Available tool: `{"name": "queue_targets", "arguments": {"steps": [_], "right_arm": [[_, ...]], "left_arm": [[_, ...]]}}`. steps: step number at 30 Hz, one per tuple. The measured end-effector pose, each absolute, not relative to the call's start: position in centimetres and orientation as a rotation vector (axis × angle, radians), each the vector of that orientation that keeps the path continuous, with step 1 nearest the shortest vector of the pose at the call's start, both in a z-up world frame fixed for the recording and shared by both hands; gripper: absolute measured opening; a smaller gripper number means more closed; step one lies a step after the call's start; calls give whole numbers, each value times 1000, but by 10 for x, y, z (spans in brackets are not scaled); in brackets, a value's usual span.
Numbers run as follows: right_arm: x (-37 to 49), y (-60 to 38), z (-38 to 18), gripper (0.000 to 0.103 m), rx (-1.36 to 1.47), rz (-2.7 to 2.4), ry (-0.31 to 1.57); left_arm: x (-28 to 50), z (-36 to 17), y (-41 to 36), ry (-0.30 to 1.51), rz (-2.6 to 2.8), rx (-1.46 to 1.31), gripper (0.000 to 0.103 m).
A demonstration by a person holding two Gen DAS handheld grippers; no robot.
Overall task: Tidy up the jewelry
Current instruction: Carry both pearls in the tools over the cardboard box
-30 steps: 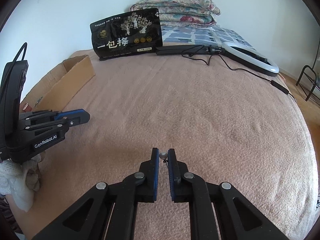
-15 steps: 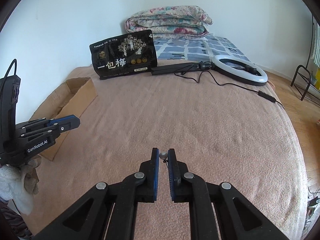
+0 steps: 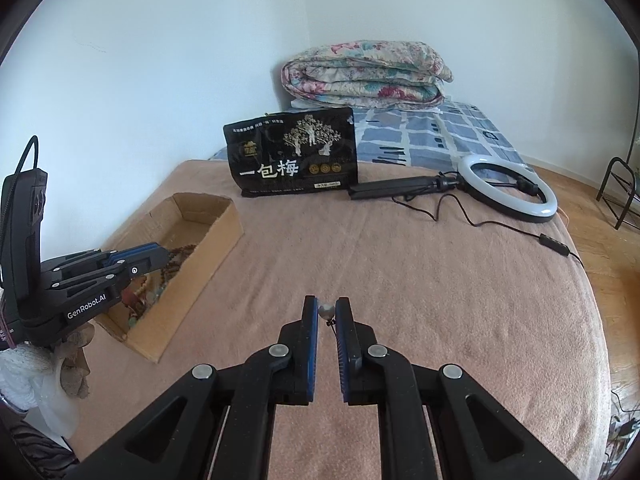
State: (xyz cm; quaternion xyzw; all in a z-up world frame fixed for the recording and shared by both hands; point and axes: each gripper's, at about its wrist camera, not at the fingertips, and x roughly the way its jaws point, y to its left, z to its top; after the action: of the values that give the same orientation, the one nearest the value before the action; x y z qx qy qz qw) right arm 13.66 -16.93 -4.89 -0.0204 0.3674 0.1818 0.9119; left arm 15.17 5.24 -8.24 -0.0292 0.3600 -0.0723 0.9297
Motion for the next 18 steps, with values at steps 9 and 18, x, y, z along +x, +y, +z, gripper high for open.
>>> {"name": "queue_targets", "arguments": {"steps": [9, 18], "right_arm": [[152, -113, -29, 6, -58, 439, 723], [178, -51, -22, 6, -70, 507, 719]], "left_arm": [[148, -60, 103, 707, -84, -54, 6], [148, -59, 148, 703, -27, -68, 6]]}}
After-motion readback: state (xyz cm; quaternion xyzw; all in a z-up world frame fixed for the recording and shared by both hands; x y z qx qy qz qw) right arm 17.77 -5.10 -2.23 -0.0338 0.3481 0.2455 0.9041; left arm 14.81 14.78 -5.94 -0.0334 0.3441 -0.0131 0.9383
